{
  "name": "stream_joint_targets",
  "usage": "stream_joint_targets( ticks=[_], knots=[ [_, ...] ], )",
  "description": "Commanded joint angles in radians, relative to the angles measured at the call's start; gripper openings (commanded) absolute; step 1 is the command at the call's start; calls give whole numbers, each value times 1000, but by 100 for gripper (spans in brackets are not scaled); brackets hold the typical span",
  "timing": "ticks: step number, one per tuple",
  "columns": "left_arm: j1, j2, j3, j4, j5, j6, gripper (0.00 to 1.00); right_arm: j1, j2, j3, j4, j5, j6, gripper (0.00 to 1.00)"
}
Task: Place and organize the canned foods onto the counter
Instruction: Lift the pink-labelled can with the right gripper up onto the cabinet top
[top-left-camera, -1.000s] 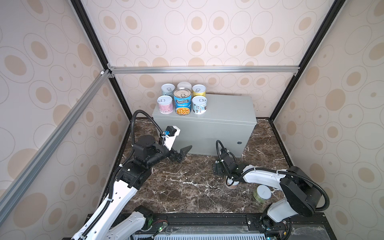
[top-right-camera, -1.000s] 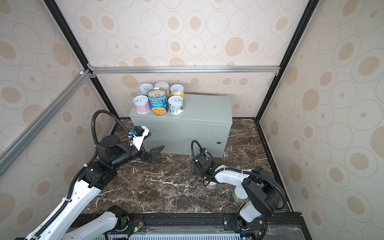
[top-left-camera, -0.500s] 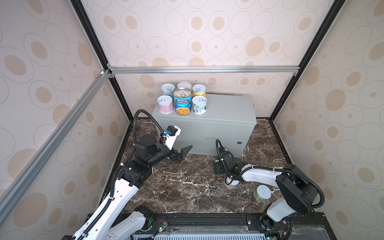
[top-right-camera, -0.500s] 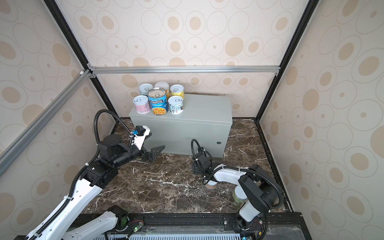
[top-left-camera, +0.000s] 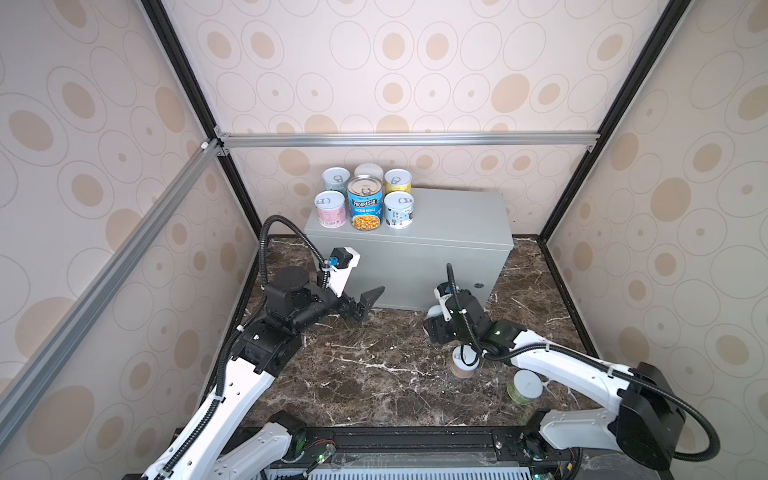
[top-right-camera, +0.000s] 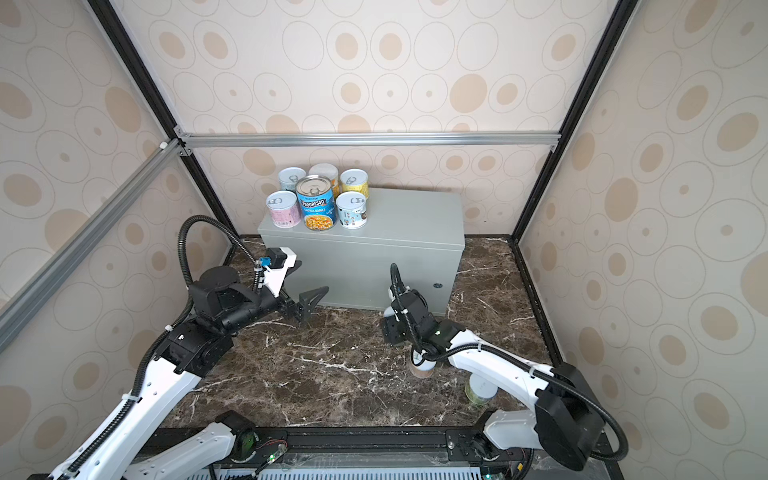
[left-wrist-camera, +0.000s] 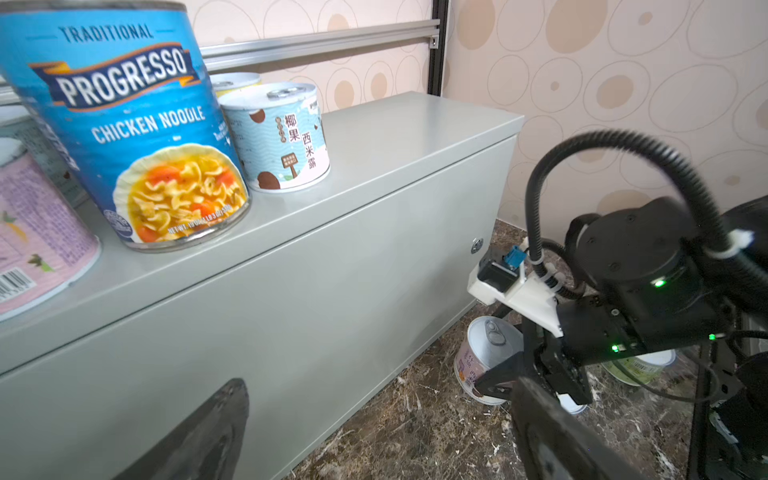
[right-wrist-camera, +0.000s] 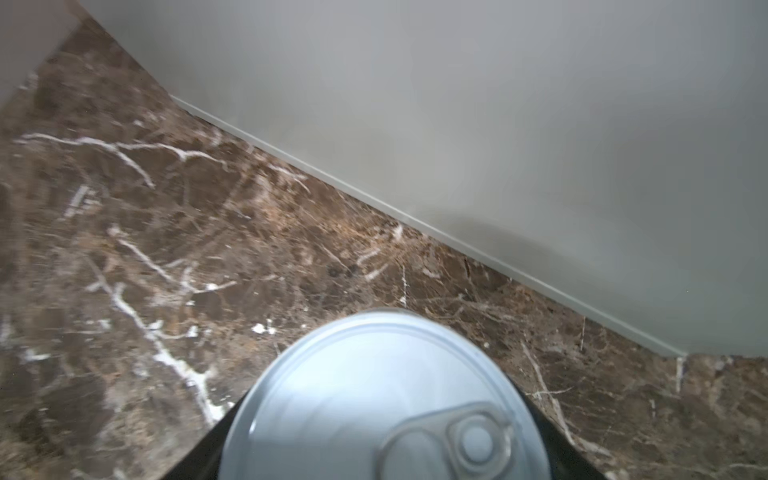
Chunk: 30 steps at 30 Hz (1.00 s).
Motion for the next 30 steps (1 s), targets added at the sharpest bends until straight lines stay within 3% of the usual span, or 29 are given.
stream_joint_targets(
  ticks=[1, 7, 15, 30],
  knots=[
    [-7, -5, 53, 7, 18, 16, 98, 13, -78, 135, -109, -30, -49, 58],
    [-8, 11, 87, -5, 28, 9, 98, 13, -59, 439, -280, -37, -129, 58],
    [-7, 16, 113, -36, 39, 4, 98, -43, 146, 887, -424, 17, -244, 59],
    [-8, -22, 92, -38, 16, 32, 98, -169, 562, 1402, -537, 31, -299, 62]
  ],
)
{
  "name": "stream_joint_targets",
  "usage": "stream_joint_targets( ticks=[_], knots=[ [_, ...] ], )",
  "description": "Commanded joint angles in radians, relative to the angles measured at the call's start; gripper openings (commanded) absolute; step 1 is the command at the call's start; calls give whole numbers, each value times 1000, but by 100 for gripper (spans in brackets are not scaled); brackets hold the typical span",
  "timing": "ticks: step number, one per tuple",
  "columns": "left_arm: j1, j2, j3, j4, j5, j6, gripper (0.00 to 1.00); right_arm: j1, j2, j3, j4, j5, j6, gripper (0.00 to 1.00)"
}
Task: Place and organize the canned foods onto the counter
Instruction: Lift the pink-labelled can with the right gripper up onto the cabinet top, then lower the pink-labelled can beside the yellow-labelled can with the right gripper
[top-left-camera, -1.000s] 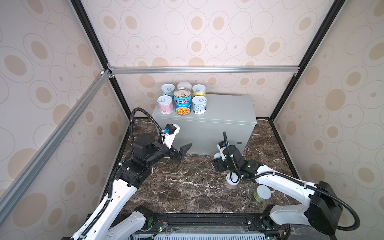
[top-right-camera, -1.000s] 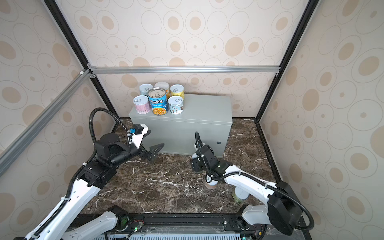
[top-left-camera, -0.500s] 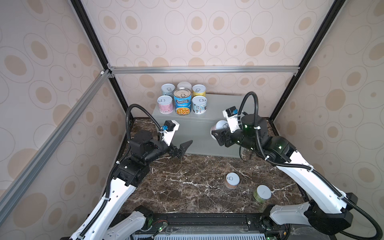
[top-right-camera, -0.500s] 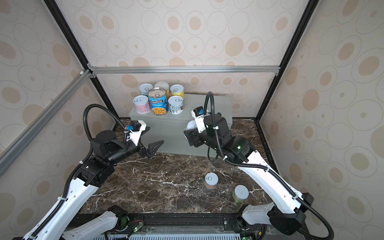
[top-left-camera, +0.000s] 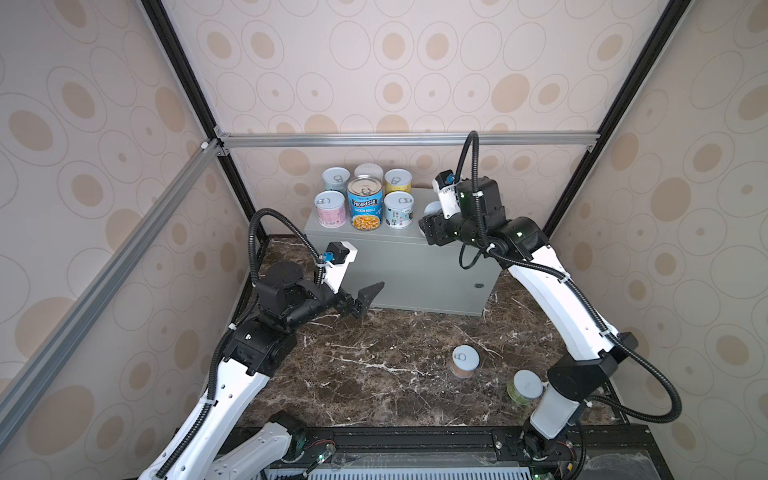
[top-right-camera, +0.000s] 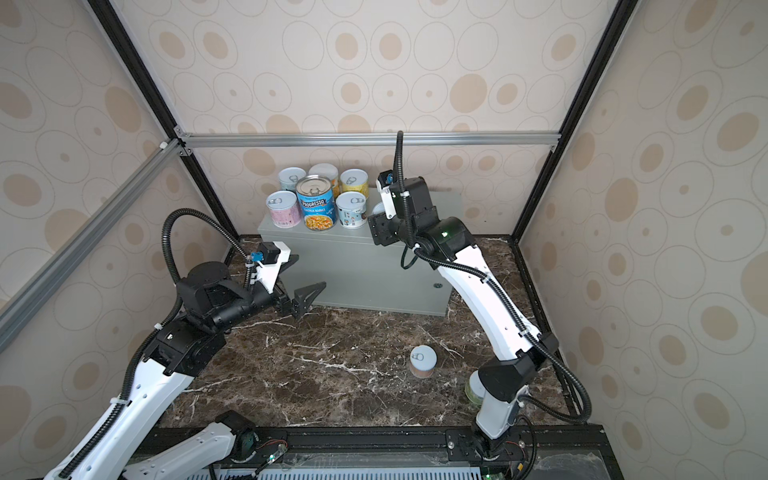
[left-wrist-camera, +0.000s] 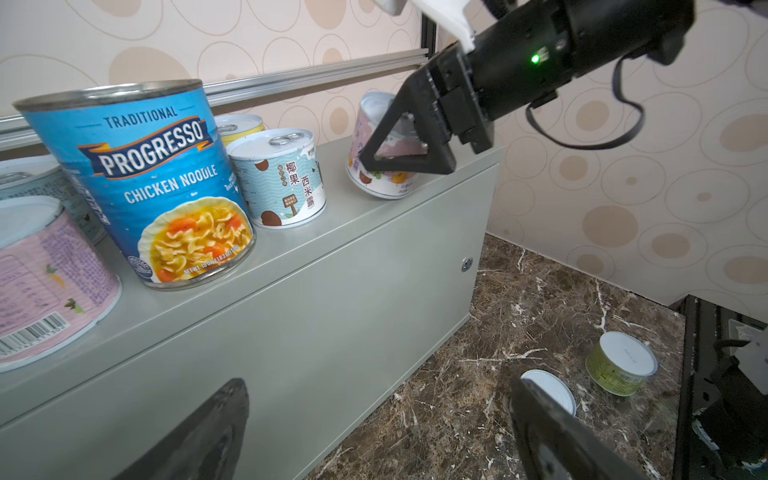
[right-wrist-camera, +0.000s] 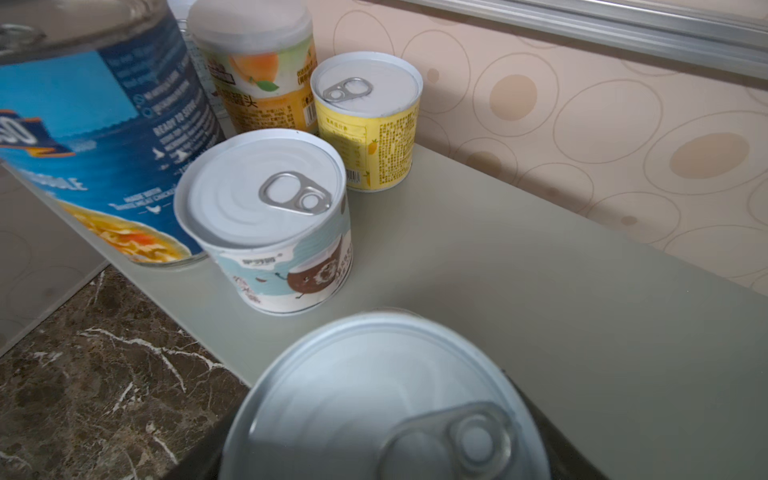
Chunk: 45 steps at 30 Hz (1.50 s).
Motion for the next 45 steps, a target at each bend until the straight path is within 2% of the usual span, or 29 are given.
stream_joint_targets(
  ticks=[1, 10, 22, 28, 32, 40, 45],
  knots=[
    [-8, -23, 15, 4, -6, 31, 98, -13, 49, 135, -25, 17, -26, 62],
    [-8, -43, -6, 10, -26, 43, 98, -41, 147, 229, -26, 34, 26, 66],
    [-8, -52, -23, 24, -34, 48, 98, -65, 209, 320, -52, 29, 25, 85],
    [-8, -53, -20, 24, -37, 50, 98, -78, 204, 319, -55, 23, 27, 88],
    [-8, -56, -23, 22, -40, 50, 98, -79, 165, 270, -41, 6, 23, 89],
    [-8, -57, -26, 29, -36, 47, 98, -79, 42, 32, 57, -28, 17, 89],
    [-7, -59, -27, 29, -37, 47, 98, -88, 28, -19, 95, -32, 12, 83]
  ],
)
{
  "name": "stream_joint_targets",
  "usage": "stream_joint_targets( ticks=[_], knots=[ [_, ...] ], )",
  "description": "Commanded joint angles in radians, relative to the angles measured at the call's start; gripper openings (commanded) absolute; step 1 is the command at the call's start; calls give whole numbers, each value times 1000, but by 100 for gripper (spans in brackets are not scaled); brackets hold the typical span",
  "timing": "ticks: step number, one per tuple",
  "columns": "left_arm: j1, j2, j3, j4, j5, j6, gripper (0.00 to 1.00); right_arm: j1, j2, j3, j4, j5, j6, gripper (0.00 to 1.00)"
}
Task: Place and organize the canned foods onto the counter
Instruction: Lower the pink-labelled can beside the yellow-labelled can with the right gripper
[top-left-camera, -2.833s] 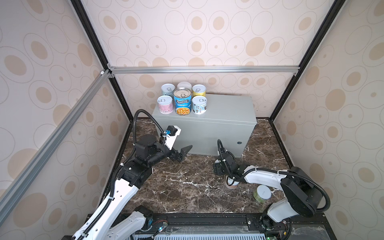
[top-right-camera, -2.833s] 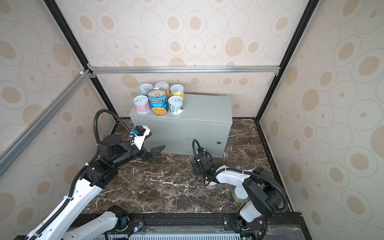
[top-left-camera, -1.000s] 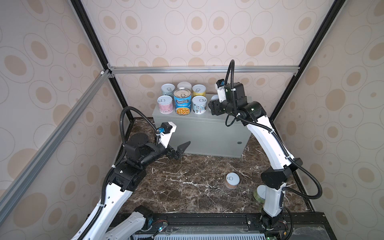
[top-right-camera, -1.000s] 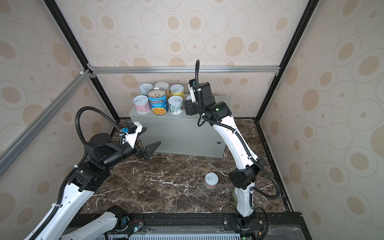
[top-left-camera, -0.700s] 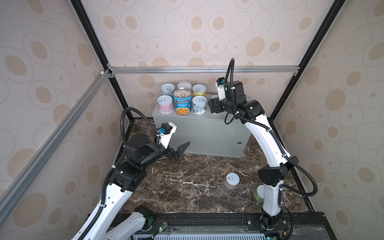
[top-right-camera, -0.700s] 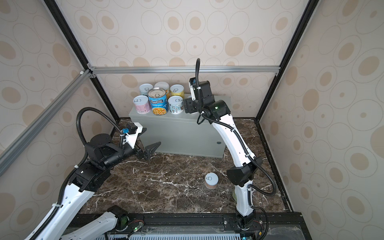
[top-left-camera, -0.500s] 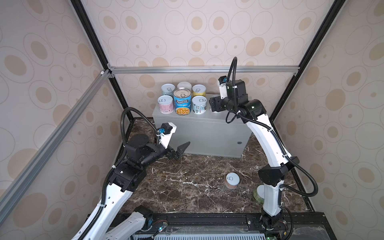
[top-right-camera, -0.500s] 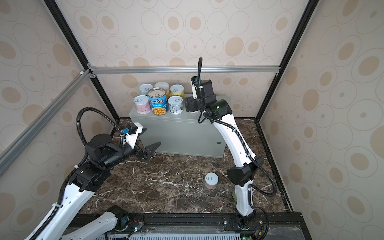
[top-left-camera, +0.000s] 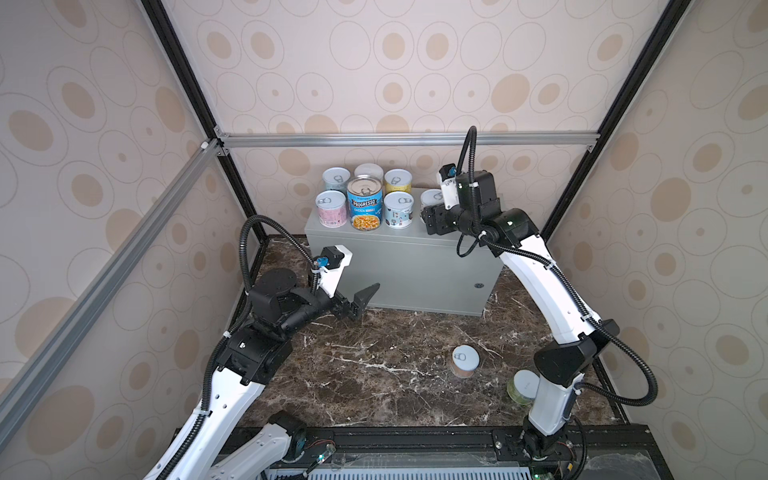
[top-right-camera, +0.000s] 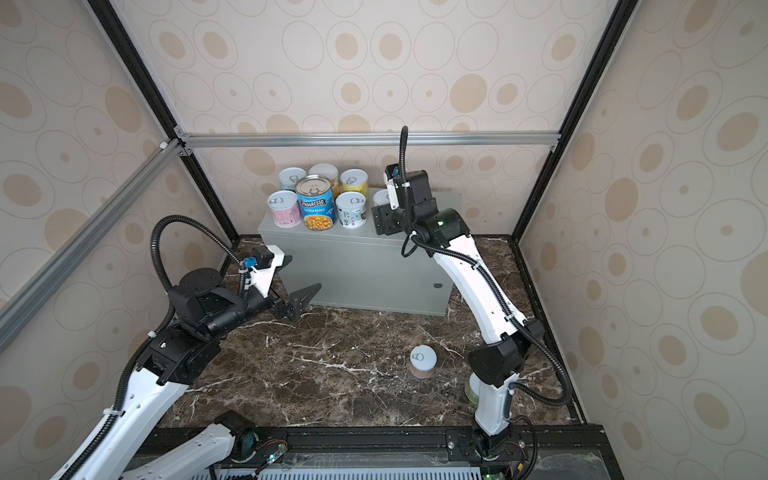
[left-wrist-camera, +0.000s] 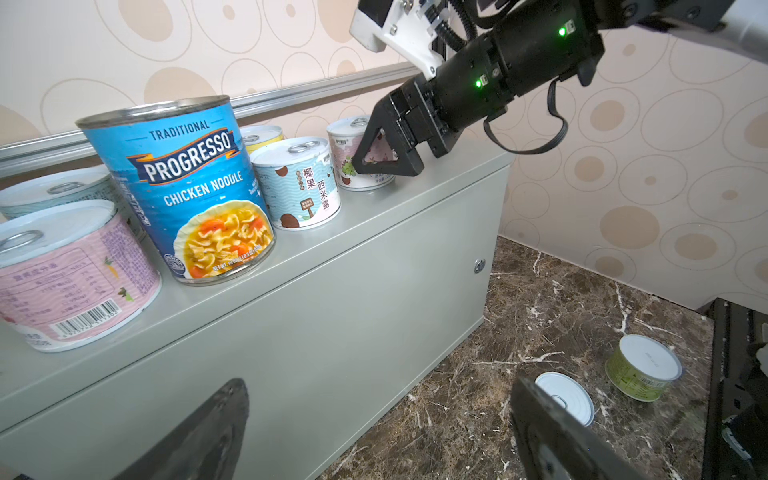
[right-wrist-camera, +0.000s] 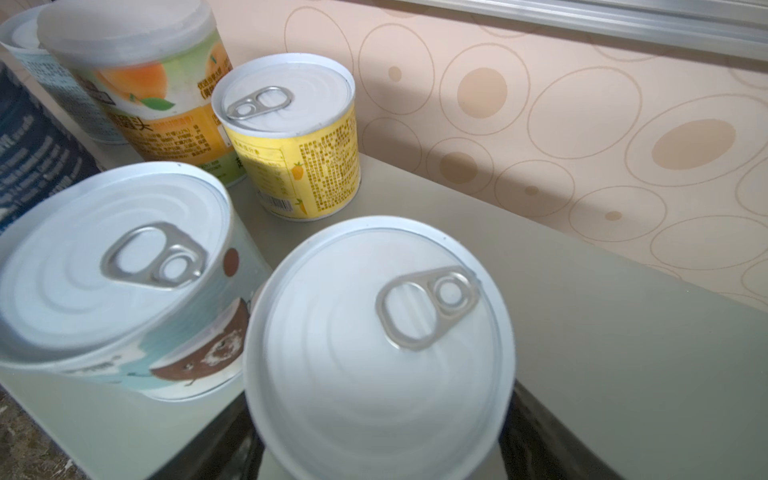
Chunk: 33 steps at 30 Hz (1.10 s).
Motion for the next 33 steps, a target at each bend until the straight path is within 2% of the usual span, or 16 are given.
stream_joint_targets(
  ticks=[1, 11, 22, 33],
  knots=[
    [-8, -13, 0, 23, 2, 28, 98, -16, -19, -16, 55, -20, -8, 82],
    [-7, 6, 26, 1, 18, 27, 98, -47, 11, -52, 155, -77, -6, 70],
    [-7, 25, 48, -4, 20, 24, 98, -72, 69, -15, 198, -137, -12, 69],
    [-8, 19, 56, -18, 9, 32, 98, -84, 146, 64, 202, -150, -25, 69]
  ],
)
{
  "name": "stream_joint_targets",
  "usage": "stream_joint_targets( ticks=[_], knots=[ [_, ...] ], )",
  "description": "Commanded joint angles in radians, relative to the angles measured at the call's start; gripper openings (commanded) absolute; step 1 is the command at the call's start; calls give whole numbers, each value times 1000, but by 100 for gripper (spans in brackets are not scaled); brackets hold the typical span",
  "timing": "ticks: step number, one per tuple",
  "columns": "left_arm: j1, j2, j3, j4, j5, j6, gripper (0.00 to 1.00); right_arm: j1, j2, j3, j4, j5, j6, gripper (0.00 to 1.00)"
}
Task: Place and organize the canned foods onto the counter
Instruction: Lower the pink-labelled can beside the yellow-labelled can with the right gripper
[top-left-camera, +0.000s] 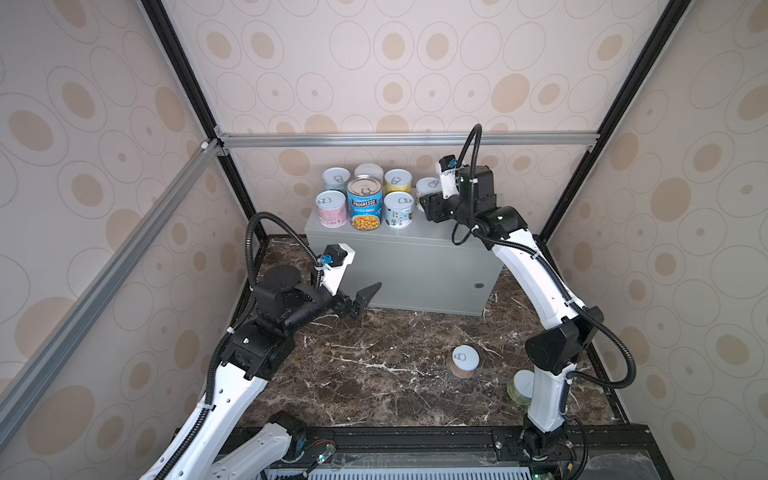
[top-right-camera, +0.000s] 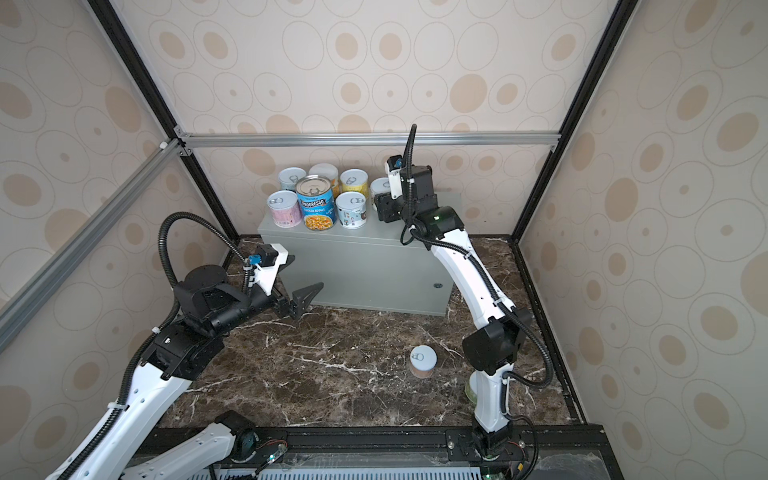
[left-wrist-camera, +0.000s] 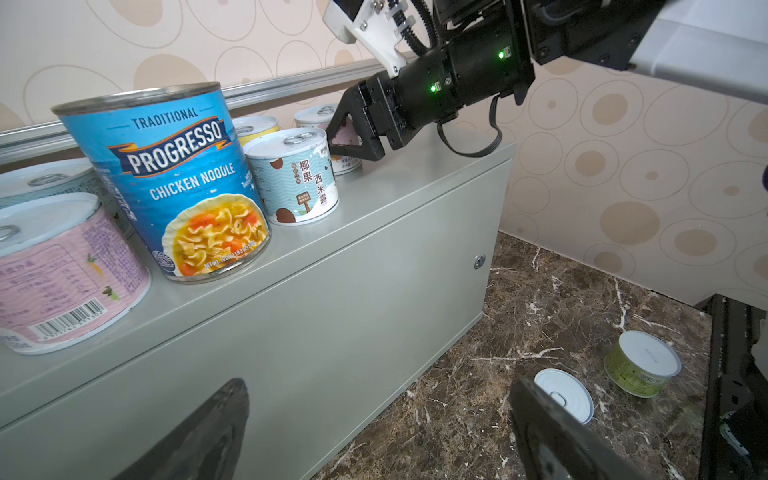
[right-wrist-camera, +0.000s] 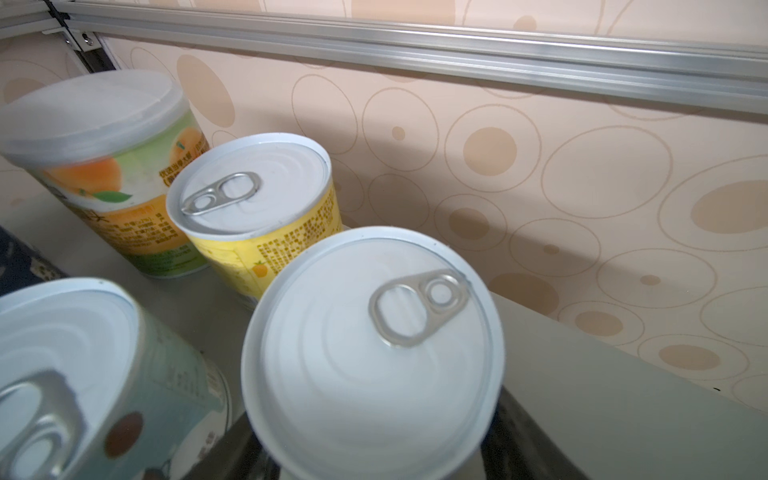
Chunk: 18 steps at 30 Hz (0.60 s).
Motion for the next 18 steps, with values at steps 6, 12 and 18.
stream_joint_targets(
  ticks=[6, 12, 18],
  knots=[
    [-8, -10, 48, -13, 4, 33, 98, -16, 50, 45, -21, -11, 1, 70],
    [-8, -11, 49, -14, 5, 36, 98, -24, 55, 45, -22, -17, 5, 70],
    [-8, -10, 49, -13, 4, 36, 98, -27, 75, 98, -35, -29, 5, 70]
  ],
)
